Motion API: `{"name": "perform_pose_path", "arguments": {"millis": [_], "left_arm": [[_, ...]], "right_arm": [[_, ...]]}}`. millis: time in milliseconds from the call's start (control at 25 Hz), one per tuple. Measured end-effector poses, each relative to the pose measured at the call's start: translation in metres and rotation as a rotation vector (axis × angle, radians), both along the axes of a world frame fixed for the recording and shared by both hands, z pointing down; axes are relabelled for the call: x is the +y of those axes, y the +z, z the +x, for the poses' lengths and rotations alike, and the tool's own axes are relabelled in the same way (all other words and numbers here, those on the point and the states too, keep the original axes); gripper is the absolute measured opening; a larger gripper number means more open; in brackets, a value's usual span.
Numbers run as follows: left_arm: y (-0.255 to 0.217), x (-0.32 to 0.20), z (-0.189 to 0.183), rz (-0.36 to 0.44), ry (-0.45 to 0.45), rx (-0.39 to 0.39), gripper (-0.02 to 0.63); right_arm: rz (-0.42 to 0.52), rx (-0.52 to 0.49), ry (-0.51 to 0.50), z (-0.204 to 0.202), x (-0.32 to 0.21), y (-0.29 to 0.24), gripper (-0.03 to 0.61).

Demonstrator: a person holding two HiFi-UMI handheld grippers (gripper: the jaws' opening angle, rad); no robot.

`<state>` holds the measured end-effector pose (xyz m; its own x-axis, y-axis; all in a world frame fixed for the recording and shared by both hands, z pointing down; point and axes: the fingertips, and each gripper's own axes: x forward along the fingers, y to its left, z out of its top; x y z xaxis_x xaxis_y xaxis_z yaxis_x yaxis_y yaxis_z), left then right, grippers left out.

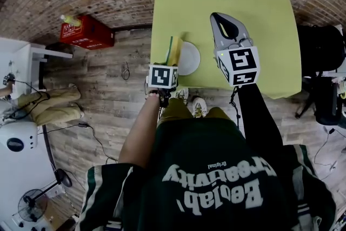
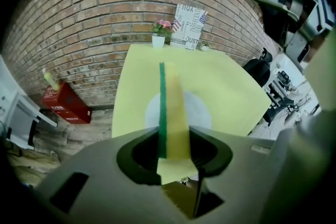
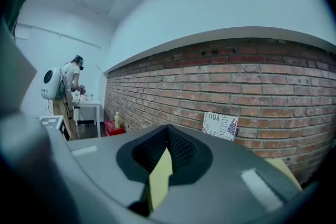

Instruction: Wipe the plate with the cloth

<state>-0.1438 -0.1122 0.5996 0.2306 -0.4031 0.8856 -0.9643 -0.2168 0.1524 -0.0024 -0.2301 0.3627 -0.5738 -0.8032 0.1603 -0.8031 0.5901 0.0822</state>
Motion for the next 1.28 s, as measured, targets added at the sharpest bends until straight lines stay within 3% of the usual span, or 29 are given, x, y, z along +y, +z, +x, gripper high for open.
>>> {"name": "perform_pose_path", "arguments": {"millis": [240,360,480,1000,1280], "left_arm": [[-0.001,0.006,0.055,-0.003,0.155,0.019,0.135],[0.01,0.014,0.076,-0.029,0.197,0.025,0.137],[0.016,0.009,0.089,-0.004,0.221,0.045,0.137],[0.013,0.004,0.028,-0.021,0.064,-0.019,0.135],[0.012,0.006,-0.018,-0.01,-0.007,-0.109,0.135]], "right_arm": [[-0.002,0.003,0.027,0.014,-0.002,0.002,0.012],[-0.004,0.006,0.036,0.02,-0.003,0.002,0.012],[-0.005,0.012,0.036,0.022,-0.003,0.001,0.012],[0.002,0.007,0.029,0.025,-0.002,-0.001,0.012],[0.007,0.003,0.018,0.018,0.003,-0.002,0.012]]}}
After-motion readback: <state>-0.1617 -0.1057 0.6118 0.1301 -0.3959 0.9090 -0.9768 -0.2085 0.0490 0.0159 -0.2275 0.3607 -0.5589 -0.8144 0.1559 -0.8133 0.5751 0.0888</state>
